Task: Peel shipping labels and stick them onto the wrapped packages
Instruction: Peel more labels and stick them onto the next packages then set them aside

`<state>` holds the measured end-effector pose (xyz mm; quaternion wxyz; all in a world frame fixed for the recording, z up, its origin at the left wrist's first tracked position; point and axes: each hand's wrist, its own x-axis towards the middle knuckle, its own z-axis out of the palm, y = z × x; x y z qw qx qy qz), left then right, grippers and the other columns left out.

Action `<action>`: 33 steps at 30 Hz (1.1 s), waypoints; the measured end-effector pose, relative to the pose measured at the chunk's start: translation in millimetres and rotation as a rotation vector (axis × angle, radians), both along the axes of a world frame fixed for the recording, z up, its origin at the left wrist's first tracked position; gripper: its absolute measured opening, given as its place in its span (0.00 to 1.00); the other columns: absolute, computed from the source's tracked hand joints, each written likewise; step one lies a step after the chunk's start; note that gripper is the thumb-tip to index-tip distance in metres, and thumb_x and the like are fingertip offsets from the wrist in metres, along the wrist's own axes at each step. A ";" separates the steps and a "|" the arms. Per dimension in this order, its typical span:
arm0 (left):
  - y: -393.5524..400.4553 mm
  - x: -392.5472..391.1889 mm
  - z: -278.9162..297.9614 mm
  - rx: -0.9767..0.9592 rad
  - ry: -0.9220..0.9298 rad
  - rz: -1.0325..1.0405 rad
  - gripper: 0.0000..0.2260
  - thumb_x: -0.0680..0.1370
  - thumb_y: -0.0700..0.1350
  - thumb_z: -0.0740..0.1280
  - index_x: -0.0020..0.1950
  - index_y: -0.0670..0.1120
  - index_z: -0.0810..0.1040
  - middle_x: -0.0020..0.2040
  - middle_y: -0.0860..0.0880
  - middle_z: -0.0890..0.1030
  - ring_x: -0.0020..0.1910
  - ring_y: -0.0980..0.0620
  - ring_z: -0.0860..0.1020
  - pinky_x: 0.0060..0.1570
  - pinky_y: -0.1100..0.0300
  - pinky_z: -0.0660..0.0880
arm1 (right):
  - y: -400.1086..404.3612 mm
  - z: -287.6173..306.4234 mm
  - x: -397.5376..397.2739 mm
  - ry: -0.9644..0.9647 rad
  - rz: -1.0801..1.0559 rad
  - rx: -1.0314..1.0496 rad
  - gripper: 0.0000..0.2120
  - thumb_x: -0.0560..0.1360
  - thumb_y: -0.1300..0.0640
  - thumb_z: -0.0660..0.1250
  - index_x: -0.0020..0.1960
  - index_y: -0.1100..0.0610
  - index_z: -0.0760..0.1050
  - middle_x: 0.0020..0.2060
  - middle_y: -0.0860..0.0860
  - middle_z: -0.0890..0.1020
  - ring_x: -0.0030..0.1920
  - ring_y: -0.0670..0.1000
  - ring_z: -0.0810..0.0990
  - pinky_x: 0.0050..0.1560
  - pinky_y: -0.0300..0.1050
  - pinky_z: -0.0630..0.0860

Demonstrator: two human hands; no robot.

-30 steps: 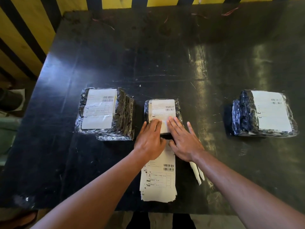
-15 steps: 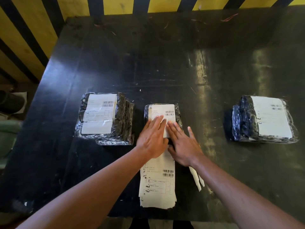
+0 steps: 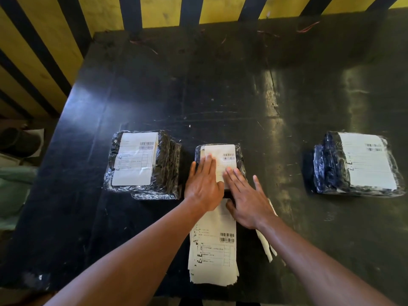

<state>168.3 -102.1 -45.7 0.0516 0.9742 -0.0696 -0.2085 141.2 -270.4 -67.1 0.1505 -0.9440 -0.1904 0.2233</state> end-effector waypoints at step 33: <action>7.1 95.6 2.3 -0.002 0.184 0.141 0.32 0.87 0.58 0.48 0.87 0.46 0.44 0.87 0.44 0.44 0.86 0.45 0.44 0.84 0.41 0.45 | 3.1 11.4 6.6 0.077 -0.005 -0.021 0.38 0.84 0.44 0.54 0.82 0.45 0.31 0.82 0.43 0.32 0.81 0.46 0.30 0.82 0.65 0.38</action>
